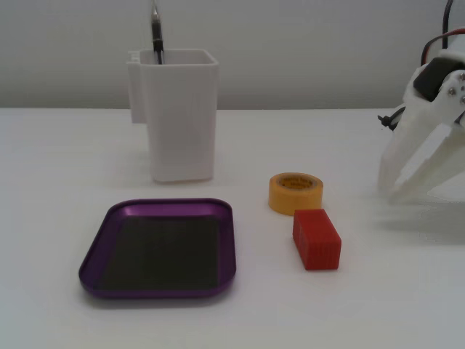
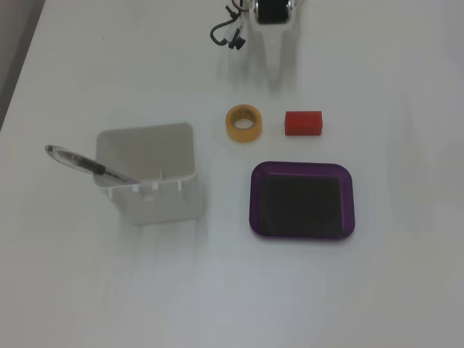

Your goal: Grab up the yellow tape and put it in the box.

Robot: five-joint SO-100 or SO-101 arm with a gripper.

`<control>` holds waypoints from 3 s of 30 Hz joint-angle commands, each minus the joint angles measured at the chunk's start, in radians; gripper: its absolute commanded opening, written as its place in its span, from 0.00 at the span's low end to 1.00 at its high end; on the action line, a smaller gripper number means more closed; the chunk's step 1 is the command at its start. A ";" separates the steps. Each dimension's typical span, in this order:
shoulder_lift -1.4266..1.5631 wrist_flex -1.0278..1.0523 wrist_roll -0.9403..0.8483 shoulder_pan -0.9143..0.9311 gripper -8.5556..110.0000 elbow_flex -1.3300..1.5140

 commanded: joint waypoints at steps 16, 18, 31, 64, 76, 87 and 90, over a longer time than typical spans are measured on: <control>0.097 -0.009 -0.008 -0.003 0.07 0.009; 0.097 -0.009 -0.006 -0.003 0.07 0.009; 0.094 -0.009 -0.014 0.005 0.07 -0.091; -1.318 0.006 -0.258 0.242 0.19 -1.011; -1.519 -0.008 -0.253 0.147 0.20 -1.086; -1.528 -0.067 -0.252 0.101 0.19 -1.046; -1.528 -0.081 -0.252 0.101 0.19 -1.045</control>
